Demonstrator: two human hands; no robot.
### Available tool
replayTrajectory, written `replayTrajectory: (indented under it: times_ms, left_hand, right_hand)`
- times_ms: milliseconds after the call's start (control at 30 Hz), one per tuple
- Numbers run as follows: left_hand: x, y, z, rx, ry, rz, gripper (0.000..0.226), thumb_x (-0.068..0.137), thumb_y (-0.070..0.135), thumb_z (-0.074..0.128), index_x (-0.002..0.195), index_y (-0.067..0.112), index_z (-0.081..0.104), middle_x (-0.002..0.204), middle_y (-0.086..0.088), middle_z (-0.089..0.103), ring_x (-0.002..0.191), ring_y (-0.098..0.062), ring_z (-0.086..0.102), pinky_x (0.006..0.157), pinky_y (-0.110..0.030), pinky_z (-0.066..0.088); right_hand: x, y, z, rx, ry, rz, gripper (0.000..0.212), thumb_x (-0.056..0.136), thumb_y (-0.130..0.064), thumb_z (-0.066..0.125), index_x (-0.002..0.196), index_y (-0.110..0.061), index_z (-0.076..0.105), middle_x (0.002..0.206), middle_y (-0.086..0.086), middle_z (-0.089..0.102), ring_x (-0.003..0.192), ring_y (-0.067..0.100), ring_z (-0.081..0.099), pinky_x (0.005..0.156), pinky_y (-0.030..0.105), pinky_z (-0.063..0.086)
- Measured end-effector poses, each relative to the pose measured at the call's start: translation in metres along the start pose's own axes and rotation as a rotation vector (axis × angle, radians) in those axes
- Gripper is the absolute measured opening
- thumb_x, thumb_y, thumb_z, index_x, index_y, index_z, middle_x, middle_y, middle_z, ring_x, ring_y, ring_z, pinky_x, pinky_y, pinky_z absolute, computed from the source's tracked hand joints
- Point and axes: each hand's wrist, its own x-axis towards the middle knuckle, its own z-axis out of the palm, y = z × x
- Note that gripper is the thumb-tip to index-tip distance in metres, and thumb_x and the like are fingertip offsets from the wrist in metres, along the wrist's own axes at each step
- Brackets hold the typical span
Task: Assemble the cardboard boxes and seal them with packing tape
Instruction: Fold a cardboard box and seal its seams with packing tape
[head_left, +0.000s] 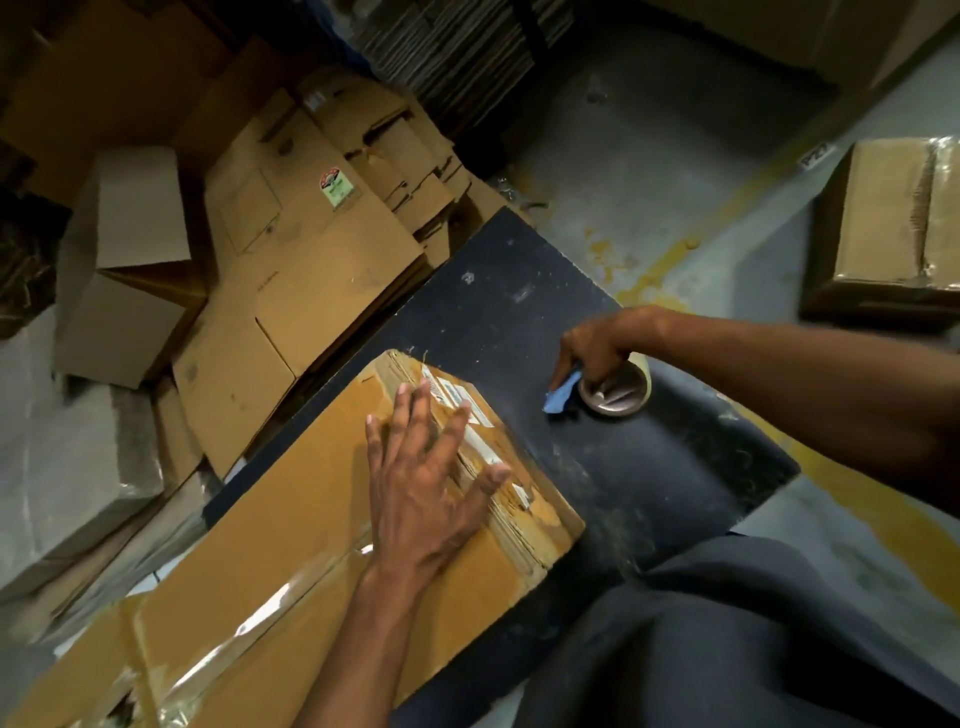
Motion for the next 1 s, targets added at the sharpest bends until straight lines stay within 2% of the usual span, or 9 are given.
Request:
replayTrajectory:
  times_ms: [200, 300, 367, 467, 533, 700, 833, 933, 1000]
  left_hand:
    - [0.049, -0.022, -0.013, -0.248, 0.111, -0.337, 0.069, 0.105, 0.066, 0.019, 0.158, 0.026, 0.036, 0.17, -0.003, 0.021, 0.159, -0.013, 0.003, 0.129, -0.054, 0.003]
    - [0.075, -0.033, -0.016, -0.179, 0.079, -0.368, 0.066, 0.109, 0.061, 0.024, 0.16, 0.021, 0.032, 0.17, -0.008, 0.022, 0.159, -0.019, 0.005, 0.128, -0.058, 0.005]
    - [0.087, -0.041, -0.014, -0.164, 0.069, -0.376, 0.069, 0.108, 0.062, 0.021, 0.16, 0.018, 0.034, 0.168, -0.011, 0.028, 0.159, -0.022, 0.011, 0.128, -0.059, 0.005]
    - [0.096, -0.045, -0.008, -0.168, 0.051, -0.38, 0.082, 0.103, 0.071, 0.01, 0.144, 0.014, 0.054, 0.151, -0.015, 0.053, 0.151, -0.029, 0.034, 0.125, -0.065, 0.015]
    - [0.096, -0.047, 0.001, -0.173, 0.073, -0.378, 0.082, 0.104, 0.069, 0.01, 0.132, 0.013, 0.062, 0.135, -0.016, 0.065, 0.138, -0.035, 0.049, 0.117, -0.067, 0.029]
    - [0.1, -0.045, 0.013, -0.15, 0.147, -0.426, 0.07, 0.108, 0.057, 0.017, 0.115, 0.009, 0.068, 0.114, -0.016, 0.072, 0.113, -0.037, 0.063, 0.103, -0.062, 0.044]
    - [0.101, -0.04, 0.011, -0.155, 0.163, -0.424, 0.067, 0.108, 0.055, 0.019, 0.106, 0.009, 0.067, 0.105, -0.013, 0.071, 0.105, -0.035, 0.064, 0.1, -0.058, 0.046]
    - [0.099, -0.042, 0.01, -0.154, 0.161, -0.421, 0.067, 0.109, 0.056, 0.018, 0.108, 0.01, 0.066, 0.107, -0.013, 0.07, 0.108, -0.034, 0.063, 0.103, -0.059, 0.044]
    - [0.1, -0.04, 0.01, -0.161, 0.161, -0.418, 0.068, 0.109, 0.057, 0.017, 0.108, 0.01, 0.066, 0.108, -0.013, 0.07, 0.109, -0.034, 0.063, 0.104, -0.059, 0.043]
  right_hand:
    - [0.006, 0.013, 0.009, 0.039, 0.117, 0.103, 0.043, 0.085, -0.025, 0.065, 0.125, -0.037, 0.07, 0.106, -0.001, 0.075, 0.092, 0.025, 0.068, 0.085, 0.039, 0.058]
    - [0.005, 0.011, 0.012, -0.097, 0.142, 0.15, 0.042, 0.087, -0.037, 0.061, 0.129, -0.038, 0.065, 0.119, -0.001, 0.07, 0.11, 0.027, 0.061, 0.1, 0.047, 0.05]
    - [0.003, -0.001, 0.016, -0.117, 0.284, 0.197, 0.048, 0.088, -0.046, 0.06, 0.135, -0.038, 0.059, 0.131, 0.003, 0.057, 0.125, 0.032, 0.047, 0.101, 0.055, 0.044]
    - [0.001, -0.058, 0.013, 0.452, 0.632, 0.067, 0.06, 0.096, -0.063, 0.045, 0.15, -0.036, 0.043, 0.14, 0.007, 0.051, 0.133, 0.032, 0.041, 0.105, 0.057, 0.041]
    - [0.004, -0.113, 0.009, 0.906, 0.743, -0.084, 0.071, 0.095, -0.079, 0.026, 0.153, -0.039, 0.037, 0.14, 0.007, 0.053, 0.134, 0.029, 0.042, 0.109, 0.056, 0.038]
    - [0.031, -0.173, 0.042, 1.207, 0.611, -0.031, 0.073, 0.097, -0.079, 0.014, 0.16, -0.044, 0.019, 0.158, 0.003, 0.031, 0.148, 0.027, 0.022, 0.119, 0.051, 0.019]
    - [0.062, -0.148, 0.077, 1.185, 0.544, 0.064, 0.064, 0.1, -0.073, 0.016, 0.157, -0.046, 0.027, 0.147, 0.004, 0.037, 0.14, 0.026, 0.029, 0.117, 0.053, 0.023]
    - [0.071, -0.135, 0.087, 1.158, 0.523, 0.114, 0.077, 0.094, -0.081, 0.008, 0.155, -0.04, 0.031, 0.145, 0.009, 0.046, 0.142, 0.033, 0.034, 0.116, 0.057, 0.027]
    - [0.062, -0.137, 0.073, 1.228, 0.587, 0.1, 0.082, 0.094, -0.081, 0.006, 0.157, -0.035, 0.03, 0.154, 0.008, 0.044, 0.147, 0.03, 0.031, 0.12, 0.052, 0.02]
